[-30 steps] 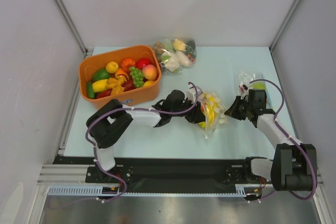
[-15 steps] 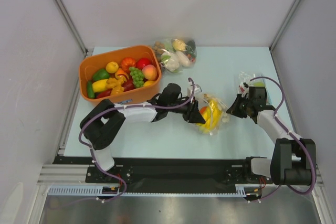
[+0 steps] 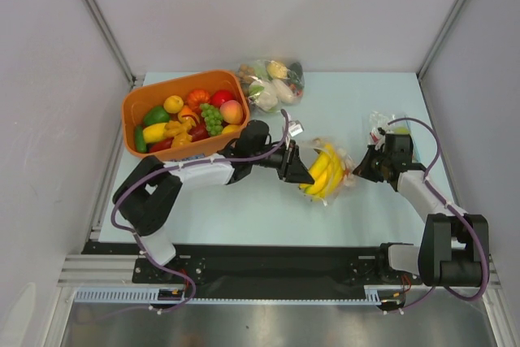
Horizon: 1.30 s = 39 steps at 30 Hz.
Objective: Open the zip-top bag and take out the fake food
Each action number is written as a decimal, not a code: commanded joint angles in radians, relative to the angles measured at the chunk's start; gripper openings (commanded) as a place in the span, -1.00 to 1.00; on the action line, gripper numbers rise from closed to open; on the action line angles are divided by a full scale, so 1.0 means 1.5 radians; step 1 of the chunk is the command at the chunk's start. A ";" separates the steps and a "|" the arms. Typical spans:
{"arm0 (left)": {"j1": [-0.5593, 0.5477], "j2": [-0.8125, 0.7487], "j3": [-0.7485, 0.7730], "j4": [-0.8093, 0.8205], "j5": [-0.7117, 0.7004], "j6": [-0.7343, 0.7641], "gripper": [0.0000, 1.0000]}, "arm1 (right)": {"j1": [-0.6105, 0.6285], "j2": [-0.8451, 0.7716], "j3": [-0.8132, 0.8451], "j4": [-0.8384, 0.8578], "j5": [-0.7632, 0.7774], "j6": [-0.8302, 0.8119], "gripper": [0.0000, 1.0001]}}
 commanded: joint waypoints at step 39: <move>0.018 -0.116 0.032 -0.116 -0.066 0.014 -0.99 | 0.009 -0.056 0.062 0.005 0.019 -0.026 -0.61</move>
